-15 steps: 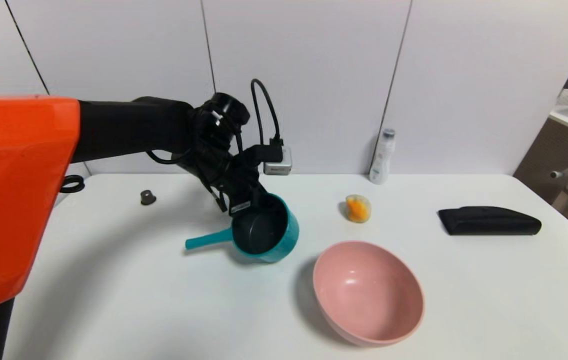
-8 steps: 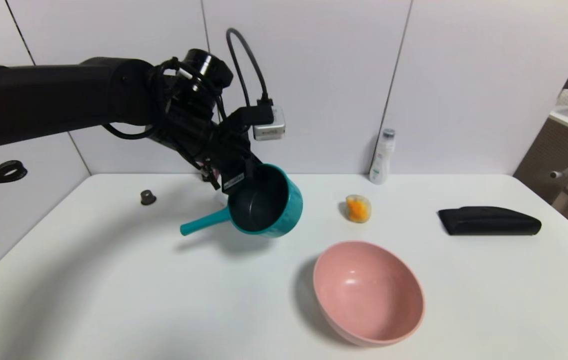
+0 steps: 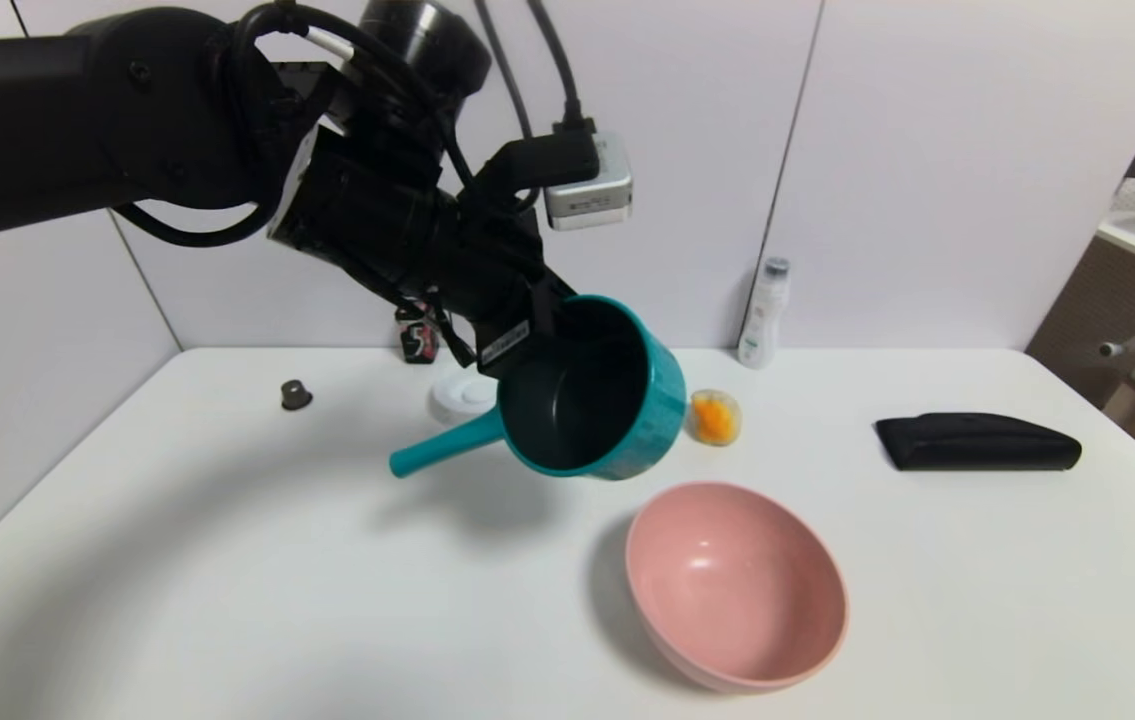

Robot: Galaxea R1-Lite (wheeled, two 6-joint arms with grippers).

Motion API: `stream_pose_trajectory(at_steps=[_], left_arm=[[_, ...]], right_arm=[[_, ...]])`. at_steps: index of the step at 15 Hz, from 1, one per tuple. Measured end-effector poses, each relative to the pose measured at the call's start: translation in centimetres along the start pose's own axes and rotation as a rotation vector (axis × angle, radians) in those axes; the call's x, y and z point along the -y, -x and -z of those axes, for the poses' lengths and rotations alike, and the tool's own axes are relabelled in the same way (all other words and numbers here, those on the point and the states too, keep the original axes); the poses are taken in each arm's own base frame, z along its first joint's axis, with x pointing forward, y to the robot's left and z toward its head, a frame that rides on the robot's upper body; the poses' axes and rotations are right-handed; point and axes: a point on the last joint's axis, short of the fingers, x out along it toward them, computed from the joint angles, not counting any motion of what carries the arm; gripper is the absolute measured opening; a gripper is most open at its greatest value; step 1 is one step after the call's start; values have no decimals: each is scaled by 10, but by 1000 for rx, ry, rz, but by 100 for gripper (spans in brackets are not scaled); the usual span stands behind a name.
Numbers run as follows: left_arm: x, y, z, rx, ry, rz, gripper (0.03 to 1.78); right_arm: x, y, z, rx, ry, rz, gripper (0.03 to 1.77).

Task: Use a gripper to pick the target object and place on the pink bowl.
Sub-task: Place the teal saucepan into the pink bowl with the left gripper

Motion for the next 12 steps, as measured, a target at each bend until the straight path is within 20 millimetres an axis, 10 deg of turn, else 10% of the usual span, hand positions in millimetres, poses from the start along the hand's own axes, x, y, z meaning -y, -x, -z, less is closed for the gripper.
stream_pose_trajectory(at_steps=[12], left_arm=[[42, -78, -21, 43, -73, 152, 13]], right_arm=[[0, 0, 0, 0, 0, 0, 171]])
